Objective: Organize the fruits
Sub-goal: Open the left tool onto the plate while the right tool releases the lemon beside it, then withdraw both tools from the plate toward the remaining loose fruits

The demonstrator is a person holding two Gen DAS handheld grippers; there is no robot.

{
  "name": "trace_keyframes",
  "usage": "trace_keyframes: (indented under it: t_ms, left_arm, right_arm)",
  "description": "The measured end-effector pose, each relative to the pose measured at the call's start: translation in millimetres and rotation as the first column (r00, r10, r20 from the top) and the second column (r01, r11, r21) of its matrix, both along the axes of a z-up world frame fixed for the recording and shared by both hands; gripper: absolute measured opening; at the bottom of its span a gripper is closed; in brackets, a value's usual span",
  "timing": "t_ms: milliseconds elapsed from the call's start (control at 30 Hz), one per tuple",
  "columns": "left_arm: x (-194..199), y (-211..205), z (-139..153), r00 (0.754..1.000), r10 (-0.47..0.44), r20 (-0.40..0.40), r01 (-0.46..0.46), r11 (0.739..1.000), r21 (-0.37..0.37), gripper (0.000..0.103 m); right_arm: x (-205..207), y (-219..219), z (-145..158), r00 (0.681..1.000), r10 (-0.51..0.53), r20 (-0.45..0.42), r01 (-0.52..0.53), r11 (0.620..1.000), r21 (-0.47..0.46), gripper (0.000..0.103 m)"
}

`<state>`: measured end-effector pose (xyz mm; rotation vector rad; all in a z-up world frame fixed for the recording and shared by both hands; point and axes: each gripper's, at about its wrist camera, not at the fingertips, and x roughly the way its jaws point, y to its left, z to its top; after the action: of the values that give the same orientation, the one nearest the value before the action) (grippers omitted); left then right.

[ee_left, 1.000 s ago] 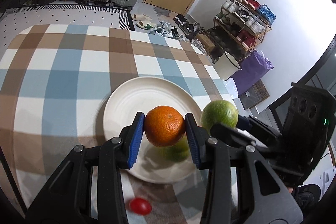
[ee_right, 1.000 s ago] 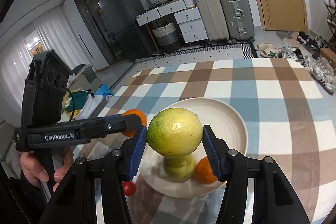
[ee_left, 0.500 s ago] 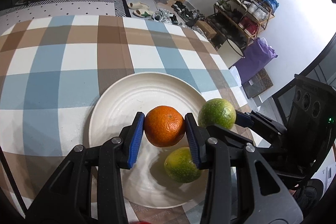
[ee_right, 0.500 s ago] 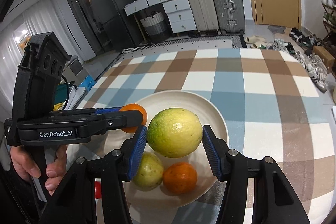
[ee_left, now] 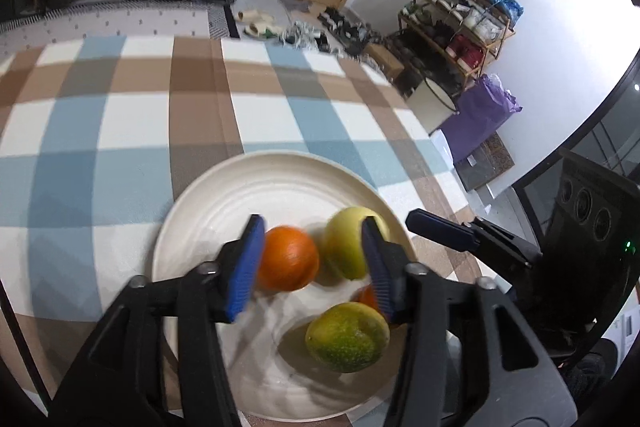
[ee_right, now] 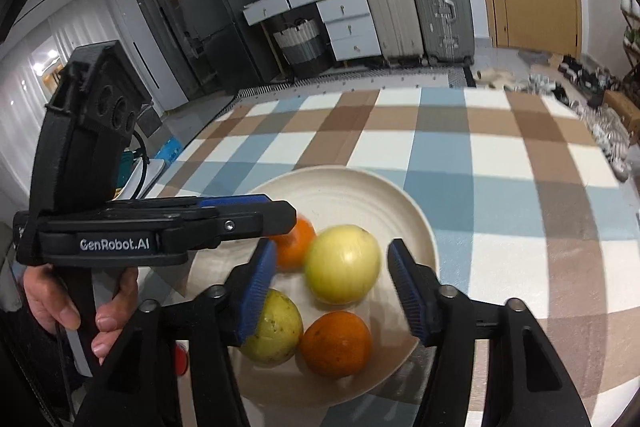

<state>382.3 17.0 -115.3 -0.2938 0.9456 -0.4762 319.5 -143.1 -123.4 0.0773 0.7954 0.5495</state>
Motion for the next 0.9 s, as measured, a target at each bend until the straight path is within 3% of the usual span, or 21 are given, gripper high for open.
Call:
trace_keyframes:
  t_ms: [200, 333, 500, 567, 733, 900]
  left_arm:
    - [-13.8, 9.7, 19.7, 0.999, 0.031, 0.02, -0.031, 1.0, -0.006, 0.053]
    - [-29.8, 21.9, 30.4, 0.998, 0.062, 0.018, -0.061, 0.998, -0.025, 0.062]
    - [-57.7, 29.9, 46.2, 0.995, 0.092, 0.047, -0.093, 0.996, 0.016, 0.07]
    - [-75.0, 32.8, 56.1, 0.988, 0.125, 0.087, -0.13, 0.99, 0.058, 0.081]
    - [-115.5, 38.5, 78.6, 0.974, 0.168, 0.15, -0.184, 0.978, 0.1, 0.082]
    - [-147.7, 42.6, 90.8, 0.966, 0.193, 0.173, -0.214, 0.97, 0.116, 0.085]
  right_arm:
    - [-11.8, -11.9, 14.9, 0.999, -0.028, 0.036, 0.028, 0.999, 0.017, 0.063]
    - [-24.4, -20.5, 26.7, 0.998, -0.043, 0.046, 0.041, 0.998, 0.05, 0.063]
    - [-46.7, -23.9, 42.2, 0.996, -0.045, 0.079, 0.04, 0.998, 0.056, 0.067]
    - [-56.4, -25.2, 48.2, 0.996, -0.036, 0.088, 0.029, 0.997, 0.076, 0.068]
    - [-88.0, -22.2, 64.6, 0.991, -0.015, 0.135, 0.004, 0.996, 0.084, 0.07]
    - [-120.0, -17.1, 75.7, 0.984, -0.004, 0.178, -0.01, 0.997, 0.074, 0.08]
